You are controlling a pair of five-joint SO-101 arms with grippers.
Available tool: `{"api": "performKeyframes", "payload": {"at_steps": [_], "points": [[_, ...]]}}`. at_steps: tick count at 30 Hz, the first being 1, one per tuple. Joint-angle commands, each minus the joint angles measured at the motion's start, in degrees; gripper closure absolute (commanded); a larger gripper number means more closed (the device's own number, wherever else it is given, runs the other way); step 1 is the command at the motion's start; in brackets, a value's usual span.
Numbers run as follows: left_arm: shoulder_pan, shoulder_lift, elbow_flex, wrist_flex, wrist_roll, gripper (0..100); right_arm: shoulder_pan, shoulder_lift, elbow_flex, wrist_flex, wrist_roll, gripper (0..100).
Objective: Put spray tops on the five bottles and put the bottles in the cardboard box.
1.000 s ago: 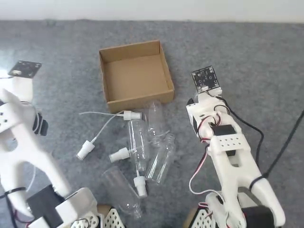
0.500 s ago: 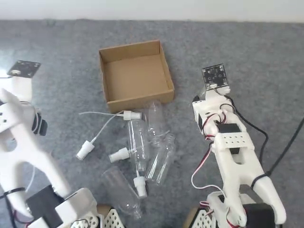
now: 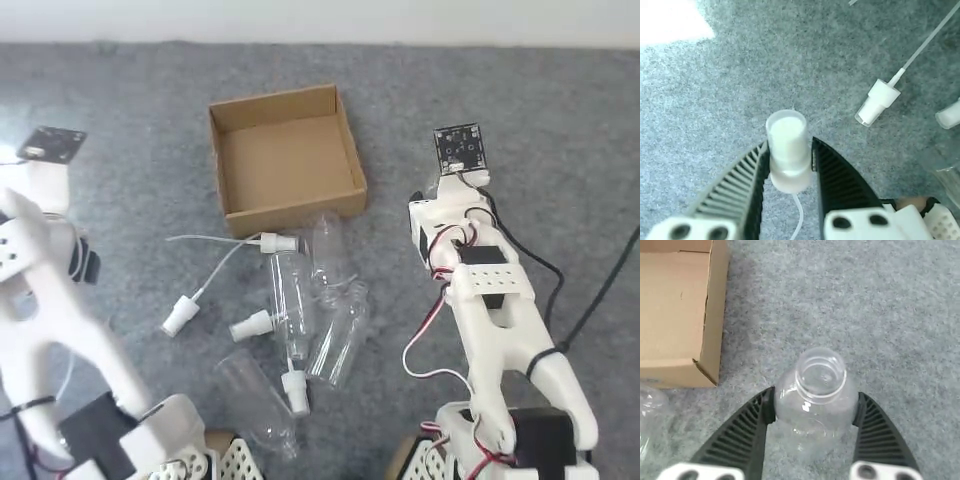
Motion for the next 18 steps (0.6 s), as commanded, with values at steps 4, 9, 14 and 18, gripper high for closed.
{"api": "performKeyframes", "payload": {"at_steps": [4,9,14,18], "points": [[-0.2,-11.7,-1.8,-0.3,0.4,98,2.2,-0.6,0.4,2.8,-0.5,84.8],[-0.1,-17.6,-1.7,-2.6,6.8,98,0.5,-8.0,0.6,10.8,-0.5,84.6],[0.4,-20.8,-1.7,-5.0,13.4,98,-0.1,-13.4,3.6,11.9,-0.6,84.6],[0.4,-22.8,-1.8,-6.6,17.5,98,-2.2,-19.5,5.6,14.5,-0.5,84.7]]}}
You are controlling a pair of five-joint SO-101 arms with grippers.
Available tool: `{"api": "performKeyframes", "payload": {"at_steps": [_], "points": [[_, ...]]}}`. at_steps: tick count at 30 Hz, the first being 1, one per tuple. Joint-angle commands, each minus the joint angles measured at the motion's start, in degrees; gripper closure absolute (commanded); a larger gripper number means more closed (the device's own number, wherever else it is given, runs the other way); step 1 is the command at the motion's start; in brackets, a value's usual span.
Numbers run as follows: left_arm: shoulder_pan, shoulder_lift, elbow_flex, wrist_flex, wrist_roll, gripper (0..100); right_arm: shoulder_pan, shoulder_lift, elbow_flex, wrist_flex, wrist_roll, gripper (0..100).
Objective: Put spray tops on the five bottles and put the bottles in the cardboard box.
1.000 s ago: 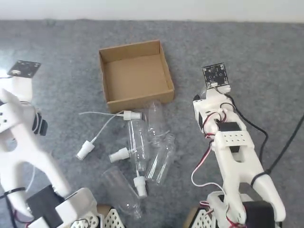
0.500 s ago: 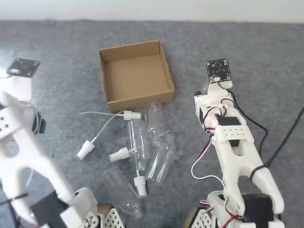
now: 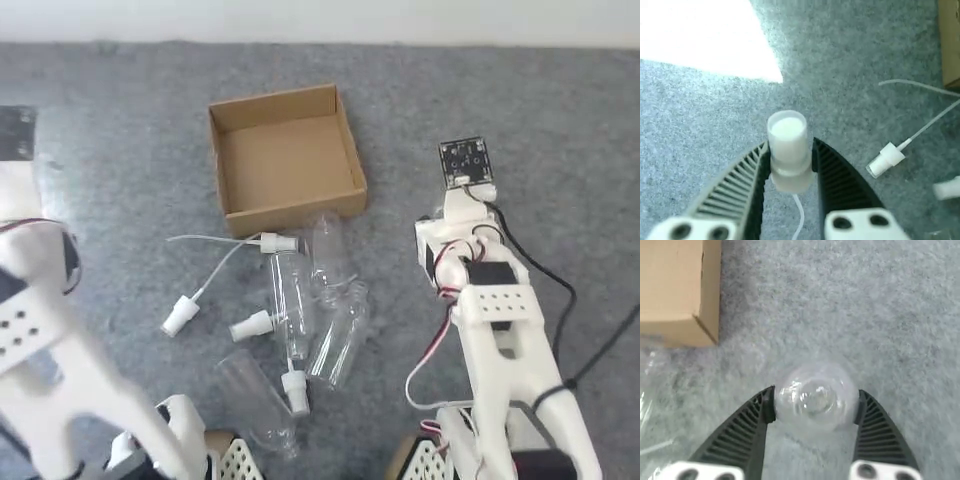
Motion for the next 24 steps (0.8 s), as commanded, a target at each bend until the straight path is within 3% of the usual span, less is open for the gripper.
{"api": "performKeyframes", "payload": {"at_steps": [1,11,24], "points": [[0.3,-4.0,-1.7,-3.4,5.5,98,-2.9,-8.6,1.6,3.8,-0.4,84.7],[10.5,-8.9,-1.8,-4.3,20.7,98,-6.6,-22.5,8.1,6.3,-0.4,84.8],[22.9,-12.8,-1.8,-8.9,31.4,98,-6.7,-23.6,8.4,7.3,-0.4,84.8]]}}
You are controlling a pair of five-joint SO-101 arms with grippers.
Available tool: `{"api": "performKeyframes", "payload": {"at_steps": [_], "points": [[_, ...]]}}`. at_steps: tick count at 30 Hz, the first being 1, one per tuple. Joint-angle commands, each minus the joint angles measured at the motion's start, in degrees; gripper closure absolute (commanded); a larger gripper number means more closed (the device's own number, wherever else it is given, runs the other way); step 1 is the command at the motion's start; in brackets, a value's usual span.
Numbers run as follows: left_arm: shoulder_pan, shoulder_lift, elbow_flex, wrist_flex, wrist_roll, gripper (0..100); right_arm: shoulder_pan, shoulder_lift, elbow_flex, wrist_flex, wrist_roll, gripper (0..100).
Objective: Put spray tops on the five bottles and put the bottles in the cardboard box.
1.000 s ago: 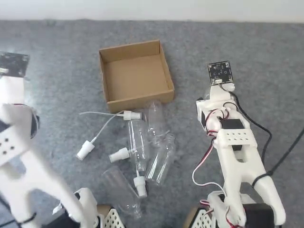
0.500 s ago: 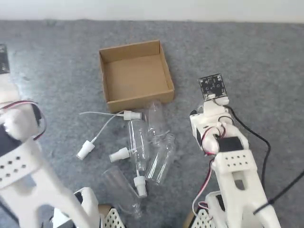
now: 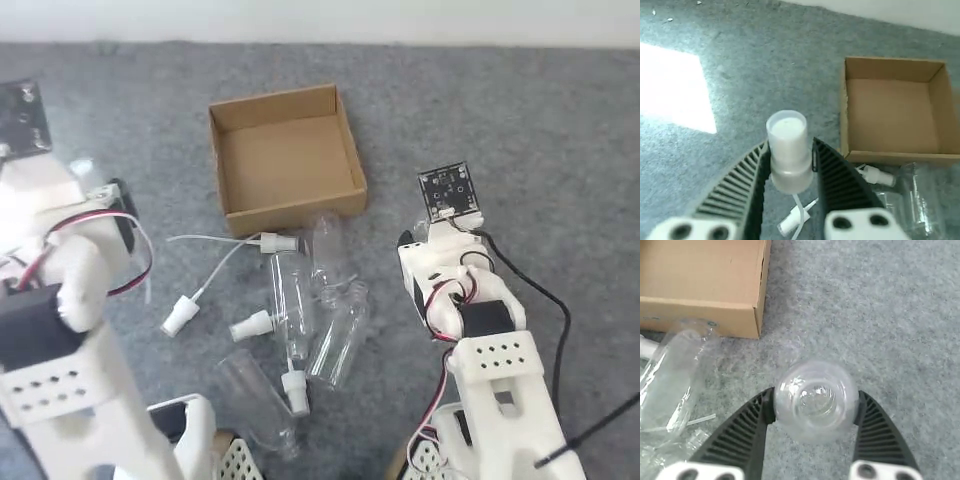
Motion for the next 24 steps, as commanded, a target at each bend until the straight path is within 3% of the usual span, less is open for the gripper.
{"api": "performKeyframes", "payload": {"at_steps": [1,12,24], "points": [[5.1,-1.6,-1.8,-3.3,5.0,98,-0.5,-3.0,-1.0,1.7,-0.4,84.8],[20.0,-1.6,-1.5,-13.4,12.6,99,-3.7,-12.8,-0.6,8.5,-0.4,84.7],[29.3,-1.6,-1.5,-20.4,23.4,99,-10.9,-25.3,-0.2,18.3,1.9,84.7]]}}
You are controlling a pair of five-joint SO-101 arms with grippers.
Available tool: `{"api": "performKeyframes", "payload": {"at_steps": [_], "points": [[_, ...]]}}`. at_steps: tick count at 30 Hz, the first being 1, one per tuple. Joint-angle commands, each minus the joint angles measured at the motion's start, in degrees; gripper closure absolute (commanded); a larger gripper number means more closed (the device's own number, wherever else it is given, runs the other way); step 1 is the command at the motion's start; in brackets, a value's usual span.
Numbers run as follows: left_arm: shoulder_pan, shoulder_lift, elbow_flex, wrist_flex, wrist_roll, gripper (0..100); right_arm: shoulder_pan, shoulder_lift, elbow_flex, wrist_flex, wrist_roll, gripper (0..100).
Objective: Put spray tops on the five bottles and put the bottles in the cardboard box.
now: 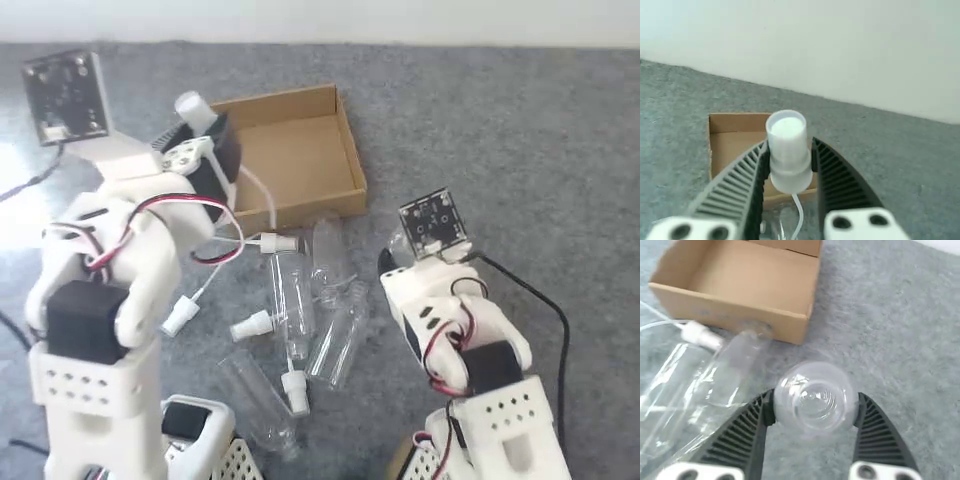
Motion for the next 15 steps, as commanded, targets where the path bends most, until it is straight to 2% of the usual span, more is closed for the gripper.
{"api": "performKeyframes", "payload": {"at_steps": [1,8,15], "points": [[3.7,-1.4,-1.5,-3.6,3.5,99,-2.8,-6.9,0.3,2.9,1.7,84.7],[9.7,-1.4,-1.5,-6.2,5.4,99,-7.8,-17.9,6.2,3.0,5.6,84.7],[15.9,-1.3,-1.4,-6.6,5.4,99,-10.9,-23.4,6.6,6.8,6.1,84.7]]}}
